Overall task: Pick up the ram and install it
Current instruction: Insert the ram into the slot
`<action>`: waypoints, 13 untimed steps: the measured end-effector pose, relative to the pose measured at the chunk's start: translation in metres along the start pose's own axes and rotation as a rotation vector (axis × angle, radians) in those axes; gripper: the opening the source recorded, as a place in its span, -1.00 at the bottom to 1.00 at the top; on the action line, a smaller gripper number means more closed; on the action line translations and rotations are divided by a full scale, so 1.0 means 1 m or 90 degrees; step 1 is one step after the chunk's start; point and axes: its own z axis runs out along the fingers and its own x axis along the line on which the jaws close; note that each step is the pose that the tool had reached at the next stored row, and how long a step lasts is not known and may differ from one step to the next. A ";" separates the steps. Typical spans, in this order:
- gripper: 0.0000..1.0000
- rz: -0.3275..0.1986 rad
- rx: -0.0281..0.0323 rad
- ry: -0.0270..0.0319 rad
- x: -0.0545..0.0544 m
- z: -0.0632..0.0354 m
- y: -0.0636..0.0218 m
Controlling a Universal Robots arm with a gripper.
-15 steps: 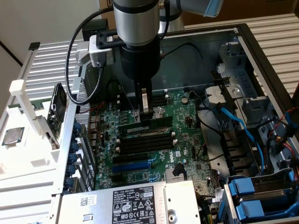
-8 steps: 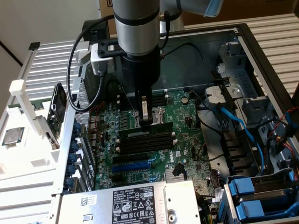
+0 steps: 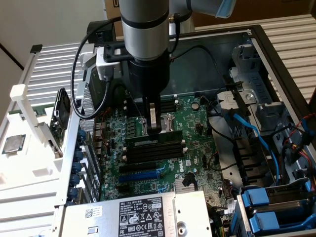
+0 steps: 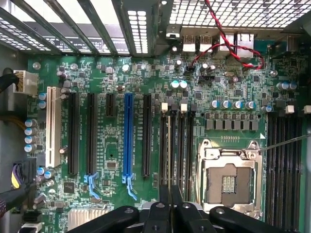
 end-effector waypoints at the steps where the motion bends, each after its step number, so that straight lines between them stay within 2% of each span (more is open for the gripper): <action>1: -0.76 0.000 -0.0036 0.0001 0.000 0.0000 -0.0004; 3: -0.76 0.000 -0.0108 0.0000 0.000 0.0002 -0.0020; 13: -0.76 0.001 -0.0113 0.0002 0.003 0.0007 -0.0034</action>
